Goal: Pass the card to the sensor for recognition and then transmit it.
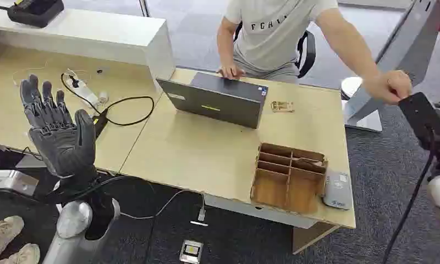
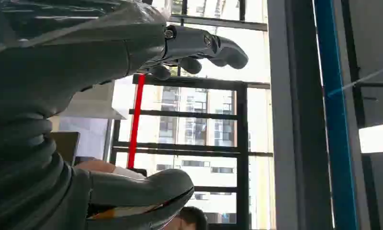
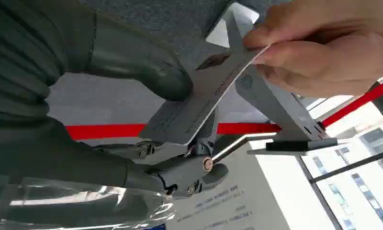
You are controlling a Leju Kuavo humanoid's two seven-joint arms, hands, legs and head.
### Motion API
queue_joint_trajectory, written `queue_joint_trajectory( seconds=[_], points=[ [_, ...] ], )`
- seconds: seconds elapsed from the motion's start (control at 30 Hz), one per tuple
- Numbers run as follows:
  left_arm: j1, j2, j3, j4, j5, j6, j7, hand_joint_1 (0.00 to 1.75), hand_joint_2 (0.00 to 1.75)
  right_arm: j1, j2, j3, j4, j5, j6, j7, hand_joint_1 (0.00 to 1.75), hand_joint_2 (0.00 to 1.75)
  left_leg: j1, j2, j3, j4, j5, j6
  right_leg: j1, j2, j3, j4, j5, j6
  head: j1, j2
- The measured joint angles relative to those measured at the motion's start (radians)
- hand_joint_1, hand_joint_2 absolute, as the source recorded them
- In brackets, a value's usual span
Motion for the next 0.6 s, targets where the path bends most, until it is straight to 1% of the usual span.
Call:
queue_joint_trajectory(
  seconds=[0.4,0.6],
  points=[
    [0.000,-0.007,0.000,0.006,-0.005,0.000,0.005,0.00,1.75,0.002,0.000,0.012,0.035,0.003,-0.021,-0.010,1.75,1.75,0.000,0.000,0.000,0.000,0.000,0.000,0.000,0.000,0.000,0.000,0.000,0.000,0.000,0.000],
    [0.002,-0.013,-0.001,0.006,-0.013,0.000,0.005,0.00,1.75,0.013,0.000,0.011,0.034,0.038,-0.085,-0.012,1.75,1.75,0.000,0.000,0.000,0.000,0.000,0.000,0.000,0.000,0.000,0.000,0.000,0.000,0.000,0.000]
  ],
)
